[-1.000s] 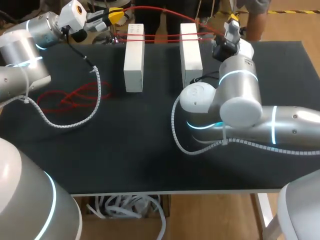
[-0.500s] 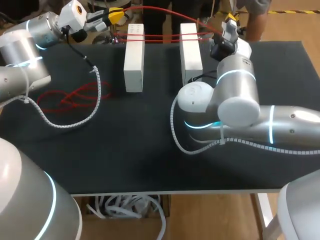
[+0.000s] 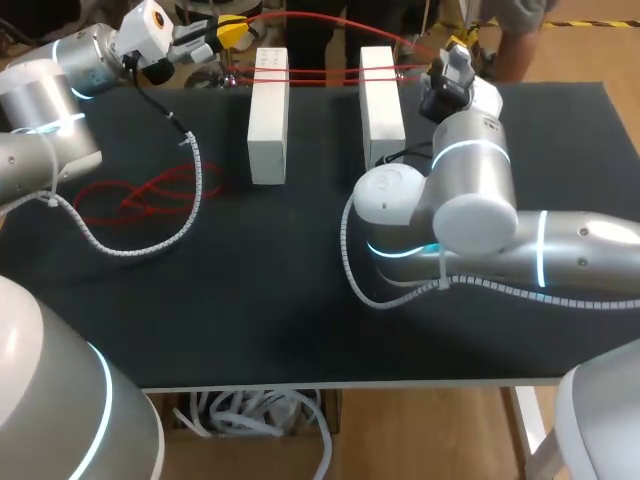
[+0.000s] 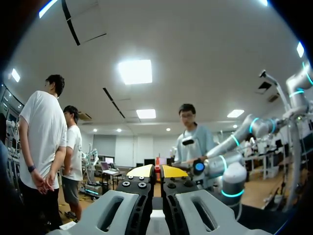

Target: Grab the tape and strap the tape.

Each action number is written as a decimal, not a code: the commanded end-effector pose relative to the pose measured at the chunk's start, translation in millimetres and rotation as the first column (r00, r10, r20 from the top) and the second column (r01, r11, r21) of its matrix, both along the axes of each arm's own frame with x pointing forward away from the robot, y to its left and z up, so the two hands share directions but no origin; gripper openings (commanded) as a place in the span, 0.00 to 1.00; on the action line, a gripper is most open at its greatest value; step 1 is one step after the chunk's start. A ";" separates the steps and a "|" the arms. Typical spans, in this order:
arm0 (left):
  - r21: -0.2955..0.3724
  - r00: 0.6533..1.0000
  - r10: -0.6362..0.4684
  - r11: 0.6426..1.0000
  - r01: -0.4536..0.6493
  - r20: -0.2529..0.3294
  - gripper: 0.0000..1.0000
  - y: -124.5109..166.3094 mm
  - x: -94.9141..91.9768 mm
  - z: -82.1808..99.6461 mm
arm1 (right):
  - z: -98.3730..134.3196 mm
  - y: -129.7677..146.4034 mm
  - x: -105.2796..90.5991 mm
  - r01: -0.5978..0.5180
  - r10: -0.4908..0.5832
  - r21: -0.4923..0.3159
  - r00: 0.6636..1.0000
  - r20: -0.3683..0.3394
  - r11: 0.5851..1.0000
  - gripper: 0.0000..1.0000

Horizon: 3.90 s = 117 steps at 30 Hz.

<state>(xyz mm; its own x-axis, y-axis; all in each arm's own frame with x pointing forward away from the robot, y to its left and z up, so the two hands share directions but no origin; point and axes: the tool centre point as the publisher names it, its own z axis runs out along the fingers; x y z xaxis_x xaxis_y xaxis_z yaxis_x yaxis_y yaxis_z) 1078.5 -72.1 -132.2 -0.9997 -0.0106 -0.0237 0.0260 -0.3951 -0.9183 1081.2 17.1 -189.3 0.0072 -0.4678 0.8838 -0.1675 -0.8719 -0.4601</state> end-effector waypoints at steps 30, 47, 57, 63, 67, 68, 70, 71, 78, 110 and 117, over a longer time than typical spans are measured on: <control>0.001 1.000 0.004 1.000 -0.004 0.000 0.00 -0.3 -1.5 0.6 | 20.6 -3.1 -7.5 0.024 -0.105 -0.471 0.984 -0.146 0.882 0.00; 0.168 0.994 0.007 0.986 0.011 -0.106 0.00 1.3 -0.8 5.1 | 20.6 -3.1 -7.5 0.024 -0.105 -0.471 0.984 -0.146 0.882 0.00; 0.717 0.869 0.152 0.639 0.277 -0.470 0.00 -1.7 0.6 38.0 | 20.6 -3.1 -7.5 0.024 -0.105 -0.471 0.984 -0.146 0.882 0.00; 0.719 0.875 0.134 0.633 0.286 -0.466 0.00 -1.9 -0.9 38.4 | 20.6 -3.1 -7.5 0.024 -0.105 -0.471 0.984 -0.146 0.882 0.00; 0.719 0.875 0.134 0.633 0.286 -0.466 0.00 -1.9 -0.9 38.4 | 20.6 -3.1 -7.5 0.024 -0.105 -0.471 0.984 -0.146 0.882 0.00; 0.719 0.875 0.134 0.633 0.286 -0.466 0.00 -1.9 -0.9 38.4 | 20.6 -3.1 -7.5 0.024 -0.105 -0.471 0.984 -0.146 0.882 0.00; 0.719 0.875 0.134 0.633 0.286 -0.466 0.00 -1.9 -0.9 38.4 | 20.6 -3.1 -7.5 0.024 -0.105 -0.471 0.984 -0.146 0.882 0.00; 0.719 0.875 0.134 0.633 0.286 -0.466 0.00 -1.9 -0.9 38.4 | 20.6 -3.1 -7.5 0.024 -0.105 -0.471 0.984 -0.146 0.882 0.00; 0.755 0.896 0.141 0.602 0.260 -0.421 0.00 -3.7 -1.3 38.9 | 20.6 -3.1 -7.5 0.024 -0.105 -0.471 0.984 -0.146 0.882 0.00; 0.955 0.989 0.038 0.267 0.129 -0.144 0.00 -85.9 -7.2 42.6 | 20.6 -3.1 -7.5 0.024 -0.105 -0.471 0.984 -0.146 0.882 0.00; 0.963 0.982 0.028 0.207 0.175 -0.184 0.00 -98.9 -7.4 46.7 | 20.6 -3.1 -7.5 0.024 -0.105 -0.471 0.984 -0.146 0.882 0.00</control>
<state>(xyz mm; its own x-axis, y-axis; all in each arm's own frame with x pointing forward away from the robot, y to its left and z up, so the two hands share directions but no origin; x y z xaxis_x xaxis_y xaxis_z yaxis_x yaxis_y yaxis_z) 1062.4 -166.3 -90.7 -0.9882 -0.0199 0.1517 -0.1109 0.7762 -0.6206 1074.0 15.4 -171.5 0.1474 -0.0057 0.9891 -0.2708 -0.9620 0.0348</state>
